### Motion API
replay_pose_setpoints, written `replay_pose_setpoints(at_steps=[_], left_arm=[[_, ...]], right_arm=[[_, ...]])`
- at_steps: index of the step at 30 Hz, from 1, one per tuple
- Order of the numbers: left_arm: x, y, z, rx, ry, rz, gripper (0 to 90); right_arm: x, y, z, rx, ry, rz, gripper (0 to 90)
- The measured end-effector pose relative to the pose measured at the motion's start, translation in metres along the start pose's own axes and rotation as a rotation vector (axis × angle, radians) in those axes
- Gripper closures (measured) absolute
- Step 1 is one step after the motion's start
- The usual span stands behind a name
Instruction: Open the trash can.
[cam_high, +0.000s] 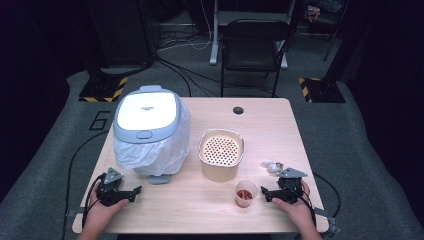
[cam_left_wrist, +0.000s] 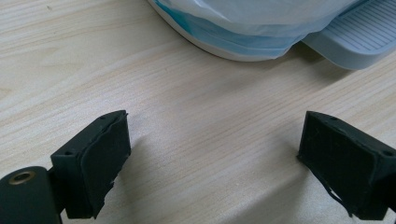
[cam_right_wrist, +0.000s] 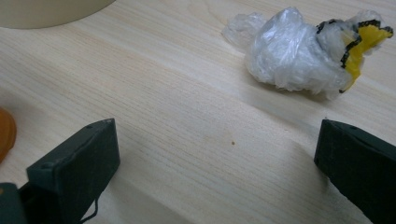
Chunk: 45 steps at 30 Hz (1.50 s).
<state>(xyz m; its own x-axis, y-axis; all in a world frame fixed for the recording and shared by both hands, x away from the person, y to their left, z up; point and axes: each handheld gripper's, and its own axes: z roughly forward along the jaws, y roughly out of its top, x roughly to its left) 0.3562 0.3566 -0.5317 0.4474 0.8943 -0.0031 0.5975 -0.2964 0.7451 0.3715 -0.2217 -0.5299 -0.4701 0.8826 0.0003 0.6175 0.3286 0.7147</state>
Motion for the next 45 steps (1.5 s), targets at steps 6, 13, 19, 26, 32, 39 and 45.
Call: replay_pose_setpoints(at_steps=[6, 13, 19, 26, 32, 39, 45], left_arm=[[-0.001, 0.000, -0.001, 0.001, 0.010, -0.006, 9.6], [-0.002, -0.001, -0.002, 0.004, 0.011, -0.014, 11.2], [-0.002, -0.001, -0.004, 0.001, 0.004, -0.013, 15.2], [-0.005, 0.001, -0.007, -0.007, -0.007, -0.022, 27.0], [-0.018, 0.008, -0.017, -0.032, -0.051, -0.092, 31.0], [-0.033, 0.022, -0.027, -0.010, -0.032, -0.094, 31.7], [-0.049, 0.030, -0.031, -0.026, -0.022, -0.107, 31.4]], right_arm=[[0.000, 0.000, 0.000, 0.000, 0.001, -0.002, 0.0], [0.000, 0.000, 0.000, 0.000, 0.001, -0.003, 0.0], [0.000, 0.000, 0.000, 0.000, -0.001, -0.007, 0.0], [0.000, 0.000, 0.000, 0.000, -0.002, -0.005, 0.0], [0.000, 0.000, 0.000, 0.000, -0.002, -0.005, 0.0], [0.000, 0.000, 0.000, 0.000, -0.002, -0.005, 0.0], [0.000, 0.000, 0.000, 0.000, -0.002, -0.005, 0.0]])
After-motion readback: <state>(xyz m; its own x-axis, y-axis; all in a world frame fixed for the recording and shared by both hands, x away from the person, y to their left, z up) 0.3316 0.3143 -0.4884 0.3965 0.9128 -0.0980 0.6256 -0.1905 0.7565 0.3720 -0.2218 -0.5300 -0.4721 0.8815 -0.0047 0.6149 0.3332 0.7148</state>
